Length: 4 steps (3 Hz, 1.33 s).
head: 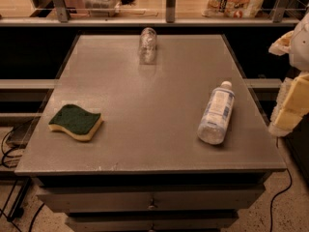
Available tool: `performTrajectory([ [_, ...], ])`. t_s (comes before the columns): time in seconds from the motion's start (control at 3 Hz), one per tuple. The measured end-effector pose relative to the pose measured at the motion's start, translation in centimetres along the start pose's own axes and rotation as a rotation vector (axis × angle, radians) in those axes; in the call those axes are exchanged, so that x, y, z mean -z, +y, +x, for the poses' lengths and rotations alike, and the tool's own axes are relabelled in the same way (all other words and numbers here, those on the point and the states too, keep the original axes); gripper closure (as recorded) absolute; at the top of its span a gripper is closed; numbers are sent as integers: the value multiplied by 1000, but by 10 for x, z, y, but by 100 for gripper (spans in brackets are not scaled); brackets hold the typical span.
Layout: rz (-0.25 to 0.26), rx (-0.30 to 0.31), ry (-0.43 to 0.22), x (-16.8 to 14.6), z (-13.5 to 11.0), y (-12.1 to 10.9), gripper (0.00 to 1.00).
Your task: Pick blue plastic bottle
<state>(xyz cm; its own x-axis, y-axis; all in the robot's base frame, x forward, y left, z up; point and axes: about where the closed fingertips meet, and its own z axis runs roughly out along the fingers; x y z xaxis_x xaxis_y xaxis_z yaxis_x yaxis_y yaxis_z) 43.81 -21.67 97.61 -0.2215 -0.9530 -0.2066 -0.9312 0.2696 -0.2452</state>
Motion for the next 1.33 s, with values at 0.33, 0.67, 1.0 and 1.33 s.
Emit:
performTrajectory([
  [0.33,0,0,0,0,0,0,0],
  [0.67,1,-98,-33,-6,-2,-6,0],
  [1.0,10,-297,-89,-25,-4,-21,0],
  [1.33,16,-483,-110,-42,-9,-35,0],
])
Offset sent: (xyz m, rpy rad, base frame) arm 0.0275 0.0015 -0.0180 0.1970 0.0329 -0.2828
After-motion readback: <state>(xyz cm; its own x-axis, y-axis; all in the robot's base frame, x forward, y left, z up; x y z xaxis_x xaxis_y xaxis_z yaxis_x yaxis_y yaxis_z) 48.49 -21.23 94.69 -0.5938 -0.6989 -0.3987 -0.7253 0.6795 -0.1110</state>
